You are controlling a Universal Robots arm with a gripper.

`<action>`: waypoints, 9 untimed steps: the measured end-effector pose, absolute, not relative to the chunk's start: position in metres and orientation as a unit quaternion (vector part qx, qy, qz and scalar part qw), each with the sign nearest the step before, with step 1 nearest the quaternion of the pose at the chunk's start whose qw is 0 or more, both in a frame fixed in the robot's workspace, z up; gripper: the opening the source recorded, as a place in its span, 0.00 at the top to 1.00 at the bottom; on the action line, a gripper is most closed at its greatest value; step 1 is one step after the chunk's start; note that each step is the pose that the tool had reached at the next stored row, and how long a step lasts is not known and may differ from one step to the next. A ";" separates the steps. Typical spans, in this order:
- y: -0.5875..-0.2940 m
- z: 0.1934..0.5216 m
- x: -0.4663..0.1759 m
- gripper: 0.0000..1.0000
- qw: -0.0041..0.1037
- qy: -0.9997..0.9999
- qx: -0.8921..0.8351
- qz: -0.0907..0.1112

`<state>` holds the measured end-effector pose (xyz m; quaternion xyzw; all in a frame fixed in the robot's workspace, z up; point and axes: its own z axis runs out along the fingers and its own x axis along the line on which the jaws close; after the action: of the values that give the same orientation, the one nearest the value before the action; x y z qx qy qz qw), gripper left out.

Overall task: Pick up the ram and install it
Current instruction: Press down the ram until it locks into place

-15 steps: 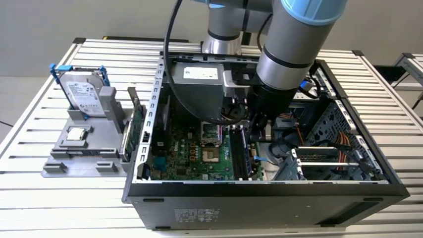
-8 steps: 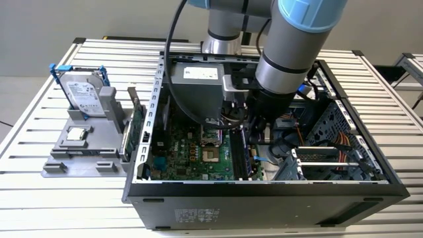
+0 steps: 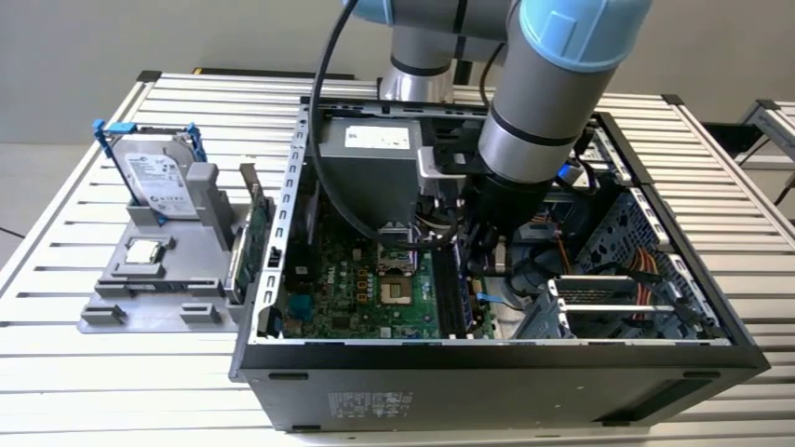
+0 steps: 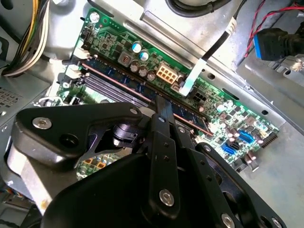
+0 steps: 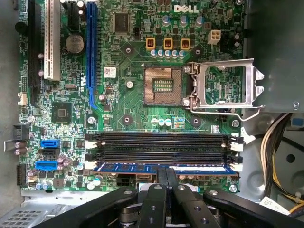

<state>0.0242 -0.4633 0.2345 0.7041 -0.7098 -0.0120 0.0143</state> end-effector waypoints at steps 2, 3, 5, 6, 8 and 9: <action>-0.463 0.234 0.024 1.00 0.014 -0.710 0.704 -0.012; -0.463 0.234 0.024 1.00 0.014 -0.710 0.704 -0.012; -0.463 0.234 0.024 1.00 0.014 -0.710 0.704 -0.012; -0.463 0.234 0.024 1.00 0.014 -0.710 0.704 -0.012; -0.463 0.233 0.024 1.00 0.014 -0.710 0.704 -0.012; -0.463 0.233 0.024 1.00 0.014 -0.710 0.704 -0.012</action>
<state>0.0242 -0.4632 0.2329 0.7042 -0.7098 -0.0122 0.0139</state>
